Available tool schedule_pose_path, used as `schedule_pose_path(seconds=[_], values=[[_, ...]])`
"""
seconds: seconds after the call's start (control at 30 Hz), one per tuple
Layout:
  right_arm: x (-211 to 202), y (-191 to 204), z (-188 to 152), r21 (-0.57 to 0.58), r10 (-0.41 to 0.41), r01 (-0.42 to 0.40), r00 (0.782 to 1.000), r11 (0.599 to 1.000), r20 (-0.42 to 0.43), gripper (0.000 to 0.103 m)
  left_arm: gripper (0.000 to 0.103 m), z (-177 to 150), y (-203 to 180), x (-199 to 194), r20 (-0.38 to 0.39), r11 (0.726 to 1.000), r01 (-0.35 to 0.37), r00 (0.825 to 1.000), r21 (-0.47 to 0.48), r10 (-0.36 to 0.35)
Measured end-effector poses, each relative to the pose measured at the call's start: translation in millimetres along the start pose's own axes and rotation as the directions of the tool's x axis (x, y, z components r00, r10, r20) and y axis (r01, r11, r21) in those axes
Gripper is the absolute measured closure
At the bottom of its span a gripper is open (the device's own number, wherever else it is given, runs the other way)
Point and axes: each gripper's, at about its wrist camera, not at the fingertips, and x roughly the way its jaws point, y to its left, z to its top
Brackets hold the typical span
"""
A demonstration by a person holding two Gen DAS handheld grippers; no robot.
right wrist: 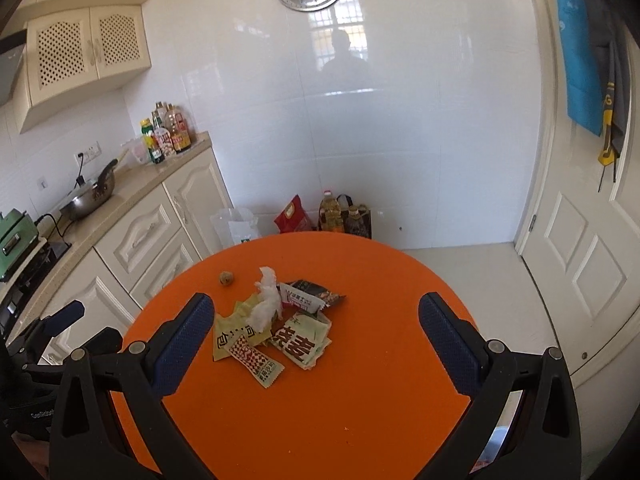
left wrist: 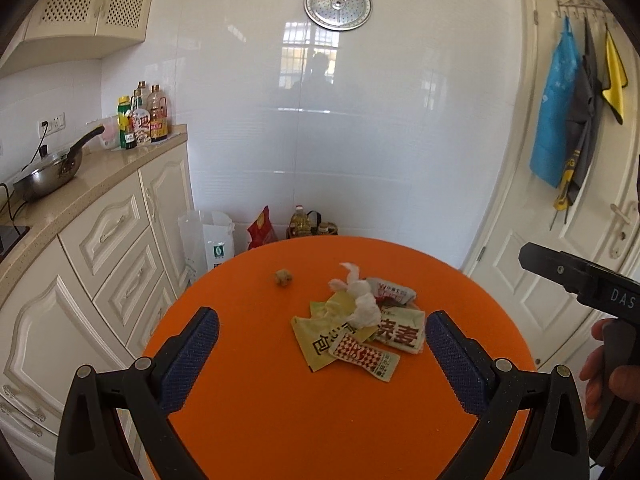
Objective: Collect trash
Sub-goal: 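Move both open tools back from the bin to the table, then grasp the white tissue with the right tool while the left tool grasps the red-checkered wrapper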
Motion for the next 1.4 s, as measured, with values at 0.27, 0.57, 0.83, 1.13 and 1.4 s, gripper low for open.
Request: schedule_pose_path(seconds=[0.27, 0.57, 0.83, 1.13, 1.4], values=[[95, 11, -20, 0.014, 0.034, -0.032, 0.980, 0.999, -0.197, 0.000, 0.001, 10, -4, 74, -0.126, 0.999, 0.024, 0.992, -0.026, -0.027], [196, 47, -31, 0.050, 0.051, -0.036, 0.940, 0.998, -0.339, 0.023, 0.001, 31, 31, 151, -0.236, 0.996, 0.077, 0.968, -0.052, -0.087], [213, 43, -38, 0.070, 0.079, -0.058, 0.930, 0.996, -0.359, 0.085, 0.001, 37, 24, 182, -0.263, 0.995, 0.100, 0.959, -0.028, -0.104], [144, 4, -45, 0.071, 0.152, -0.138, 0.948, 0.988, -0.279, 0.087, 0.001, 26, -19, 177, -0.253, 0.998, 0.056, 0.966, 0.001, -0.054], [108, -37, -67, 0.117, 0.244, -0.220, 0.934, 0.968, -0.260, 0.087, 0.001, 29, -51, 197, -0.294, 0.999, -0.036, 0.955, 0.029, 0.043]])
